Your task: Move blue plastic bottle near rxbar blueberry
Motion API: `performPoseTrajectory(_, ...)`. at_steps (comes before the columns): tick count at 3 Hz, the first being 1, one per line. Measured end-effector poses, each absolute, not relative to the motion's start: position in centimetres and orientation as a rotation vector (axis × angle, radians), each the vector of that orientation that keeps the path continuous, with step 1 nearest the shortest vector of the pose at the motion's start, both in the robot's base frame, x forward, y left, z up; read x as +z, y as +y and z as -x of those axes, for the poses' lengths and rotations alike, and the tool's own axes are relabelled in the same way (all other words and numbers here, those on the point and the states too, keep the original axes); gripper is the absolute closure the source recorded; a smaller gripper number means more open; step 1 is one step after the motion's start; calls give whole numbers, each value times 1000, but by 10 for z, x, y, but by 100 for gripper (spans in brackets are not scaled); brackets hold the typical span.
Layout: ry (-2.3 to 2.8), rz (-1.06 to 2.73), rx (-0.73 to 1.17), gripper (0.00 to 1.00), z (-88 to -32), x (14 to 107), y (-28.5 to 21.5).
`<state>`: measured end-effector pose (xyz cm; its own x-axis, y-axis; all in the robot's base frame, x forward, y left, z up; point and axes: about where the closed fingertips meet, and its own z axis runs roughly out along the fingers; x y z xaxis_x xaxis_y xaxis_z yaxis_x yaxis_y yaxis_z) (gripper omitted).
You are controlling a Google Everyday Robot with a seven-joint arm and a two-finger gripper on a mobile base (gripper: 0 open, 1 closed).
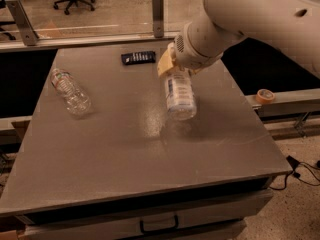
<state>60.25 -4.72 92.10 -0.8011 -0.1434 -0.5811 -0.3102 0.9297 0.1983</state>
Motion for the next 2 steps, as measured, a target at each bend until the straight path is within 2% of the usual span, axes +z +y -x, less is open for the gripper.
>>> performPoseTrajectory(1,2459,283,412,100,-607,922,-52)
performPoseTrajectory(2,2328,261,477,100,-642,929,-61)
